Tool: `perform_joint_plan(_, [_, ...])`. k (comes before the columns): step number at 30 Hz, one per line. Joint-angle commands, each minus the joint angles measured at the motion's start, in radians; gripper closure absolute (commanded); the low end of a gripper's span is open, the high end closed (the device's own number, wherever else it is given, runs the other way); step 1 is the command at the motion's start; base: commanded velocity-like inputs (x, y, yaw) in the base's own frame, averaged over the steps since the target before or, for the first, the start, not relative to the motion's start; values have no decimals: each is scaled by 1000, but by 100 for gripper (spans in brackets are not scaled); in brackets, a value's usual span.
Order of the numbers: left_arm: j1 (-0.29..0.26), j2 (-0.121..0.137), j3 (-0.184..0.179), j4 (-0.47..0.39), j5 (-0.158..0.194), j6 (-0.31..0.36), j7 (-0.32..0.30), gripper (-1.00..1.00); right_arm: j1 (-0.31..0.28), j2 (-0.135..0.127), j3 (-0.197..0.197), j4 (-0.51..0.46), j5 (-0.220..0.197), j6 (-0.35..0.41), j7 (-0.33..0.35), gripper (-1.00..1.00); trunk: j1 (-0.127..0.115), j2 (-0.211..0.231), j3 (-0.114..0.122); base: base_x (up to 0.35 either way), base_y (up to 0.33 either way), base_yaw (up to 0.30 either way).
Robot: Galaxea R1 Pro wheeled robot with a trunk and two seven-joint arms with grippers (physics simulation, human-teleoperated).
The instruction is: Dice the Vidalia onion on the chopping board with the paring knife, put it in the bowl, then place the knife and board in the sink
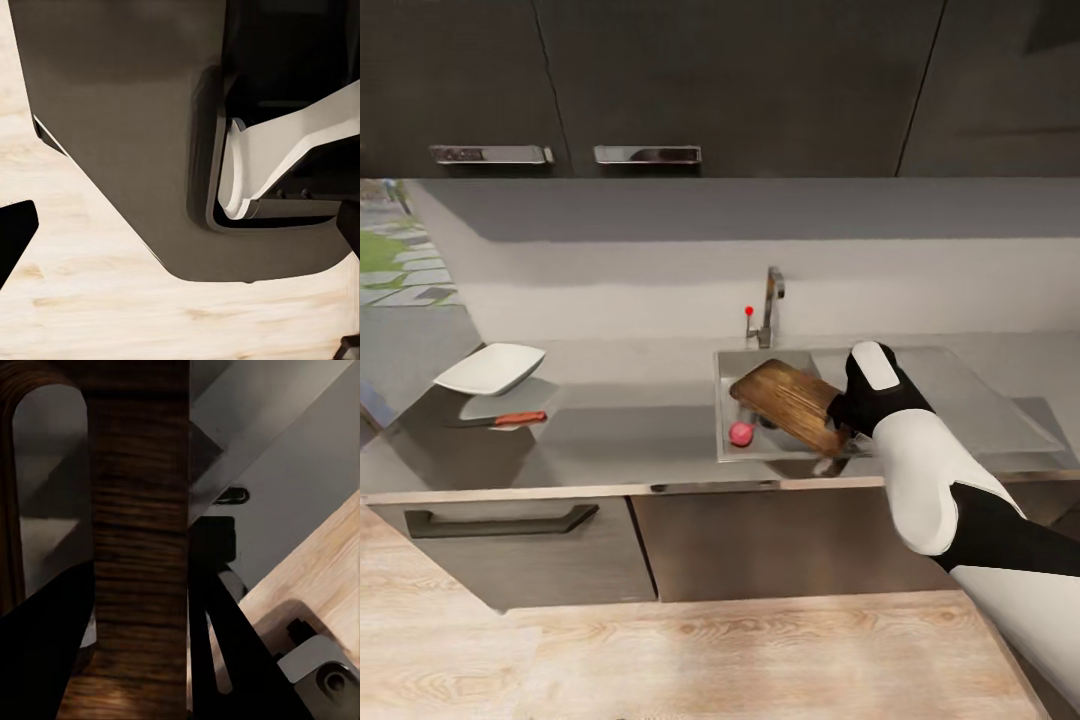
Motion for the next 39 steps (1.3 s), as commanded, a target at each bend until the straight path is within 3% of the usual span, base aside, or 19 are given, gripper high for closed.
perform_joint_plan(1, [0,0,0,0,2,-2,-1,-100,-1,1,-4,-2,-7,3,-7,100,0,-1,-1,0,0,278])
perform_joint_plan(39, [0,0,-1,0,2,-2,-1,-100,-1,1,-4,-2,-7,3,-7,100,0,-1,-1,2,-4,278])
